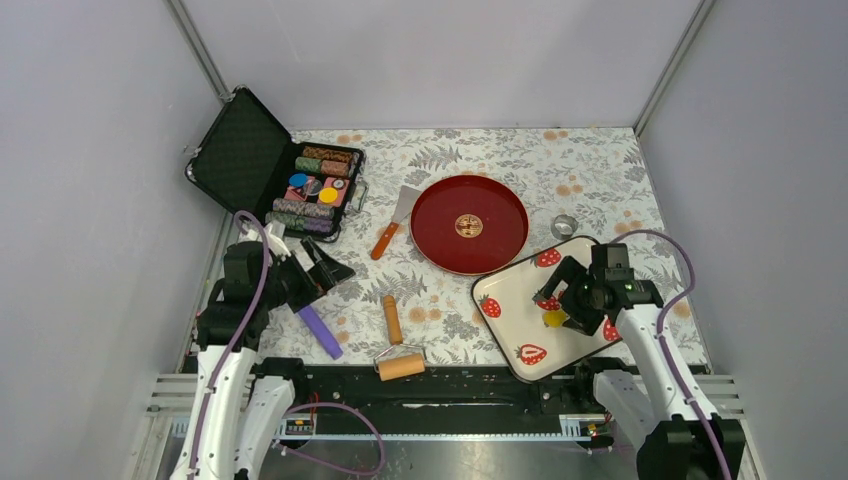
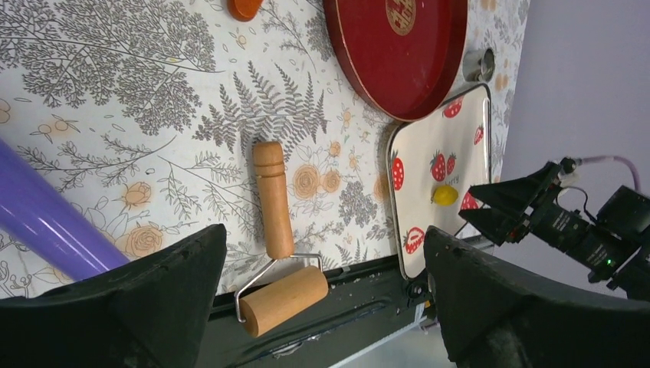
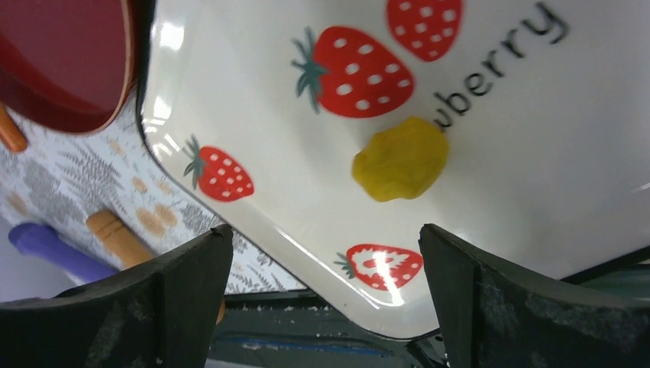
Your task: Roll out the dumpling wrappers from the dough
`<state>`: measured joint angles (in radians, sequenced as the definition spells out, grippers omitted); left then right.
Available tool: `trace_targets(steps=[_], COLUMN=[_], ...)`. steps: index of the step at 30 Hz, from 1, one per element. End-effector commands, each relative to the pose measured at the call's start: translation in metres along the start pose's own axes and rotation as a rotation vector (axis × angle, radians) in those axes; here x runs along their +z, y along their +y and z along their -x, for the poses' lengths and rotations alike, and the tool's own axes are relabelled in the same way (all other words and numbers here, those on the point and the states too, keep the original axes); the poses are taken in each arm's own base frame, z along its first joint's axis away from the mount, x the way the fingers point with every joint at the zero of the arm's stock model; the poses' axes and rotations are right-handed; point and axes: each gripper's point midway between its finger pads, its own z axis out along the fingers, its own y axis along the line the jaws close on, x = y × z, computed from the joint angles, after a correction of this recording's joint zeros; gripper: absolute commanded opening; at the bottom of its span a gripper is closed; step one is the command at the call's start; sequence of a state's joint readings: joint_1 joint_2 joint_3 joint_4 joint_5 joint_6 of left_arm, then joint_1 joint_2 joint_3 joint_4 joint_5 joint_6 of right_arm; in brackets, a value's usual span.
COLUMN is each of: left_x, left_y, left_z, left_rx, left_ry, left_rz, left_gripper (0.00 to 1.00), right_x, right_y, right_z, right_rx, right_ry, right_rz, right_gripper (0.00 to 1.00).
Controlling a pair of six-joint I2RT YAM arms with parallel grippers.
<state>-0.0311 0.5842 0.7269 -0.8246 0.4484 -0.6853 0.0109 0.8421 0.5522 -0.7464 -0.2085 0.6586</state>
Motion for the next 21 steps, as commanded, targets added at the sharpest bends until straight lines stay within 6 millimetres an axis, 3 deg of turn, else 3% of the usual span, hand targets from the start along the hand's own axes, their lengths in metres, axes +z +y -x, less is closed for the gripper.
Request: trace_targets(steps=[1, 9, 15, 21], left_x=[-0.011, -0.007, -0.002, 0.001], left_y=[-0.021, -0.013, -0.006, -0.01], left_z=[0.004, -0.005, -0.031, -0.022], left_rx=[0.09, 0.247, 0.232, 0.222], left_ry=[0.025, 0.115, 0.212, 0.165], left_rz=[-0.067, -0.048, -0.101, -0.112], left_gripper=[0.99, 0.99, 0.99, 0.99], right_x=[-0.011, -0.018, -0.019, -0.015], right_y=[0.031, 0.038, 0.048, 0.057], right_z=[-0.005, -0.028, -0.022, -0.025], right_rx=[-0.1, -0.276, -0.318, -0.375], right_ry=[0.048, 0.142, 0.048, 0.115], right_rz=[0.085, -0.027, 0.015, -0.018], right_gripper=[0.99, 0.99, 0.99, 0.99])
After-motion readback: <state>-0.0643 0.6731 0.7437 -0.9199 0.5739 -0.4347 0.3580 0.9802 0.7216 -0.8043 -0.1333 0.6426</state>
